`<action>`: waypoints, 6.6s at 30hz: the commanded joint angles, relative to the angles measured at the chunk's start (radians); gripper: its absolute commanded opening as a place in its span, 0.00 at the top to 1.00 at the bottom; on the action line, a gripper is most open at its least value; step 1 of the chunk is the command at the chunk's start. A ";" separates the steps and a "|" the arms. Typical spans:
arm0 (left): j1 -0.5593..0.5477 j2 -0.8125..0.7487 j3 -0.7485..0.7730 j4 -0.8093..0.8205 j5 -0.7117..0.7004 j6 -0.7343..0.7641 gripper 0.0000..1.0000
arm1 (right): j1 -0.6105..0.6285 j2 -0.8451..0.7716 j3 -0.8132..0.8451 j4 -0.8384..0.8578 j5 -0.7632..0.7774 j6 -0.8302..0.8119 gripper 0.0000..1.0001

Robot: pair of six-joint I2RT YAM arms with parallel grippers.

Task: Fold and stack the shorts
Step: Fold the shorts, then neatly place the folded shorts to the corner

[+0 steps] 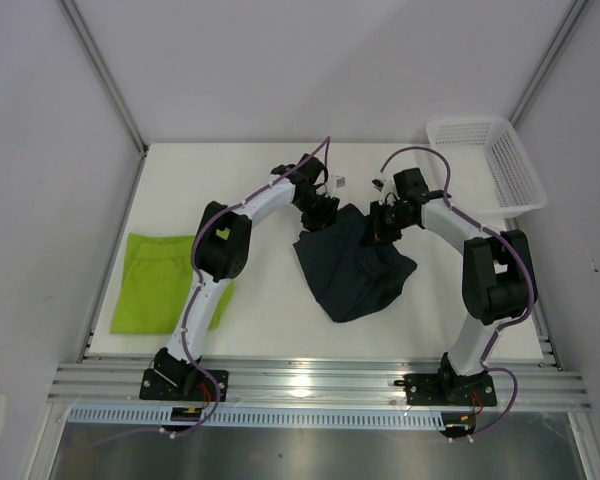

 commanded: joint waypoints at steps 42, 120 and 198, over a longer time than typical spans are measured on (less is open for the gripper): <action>0.097 -0.284 -0.350 0.262 -0.044 -0.196 0.48 | -0.023 -0.339 -0.069 0.070 0.162 0.203 0.08; 0.025 -0.632 -1.033 0.602 -0.255 -0.457 0.89 | 0.082 0.124 -0.266 0.581 -0.102 0.500 1.00; 0.103 -0.640 -1.035 0.530 -0.325 -0.376 1.00 | 0.205 0.014 -0.246 0.332 0.134 0.291 0.97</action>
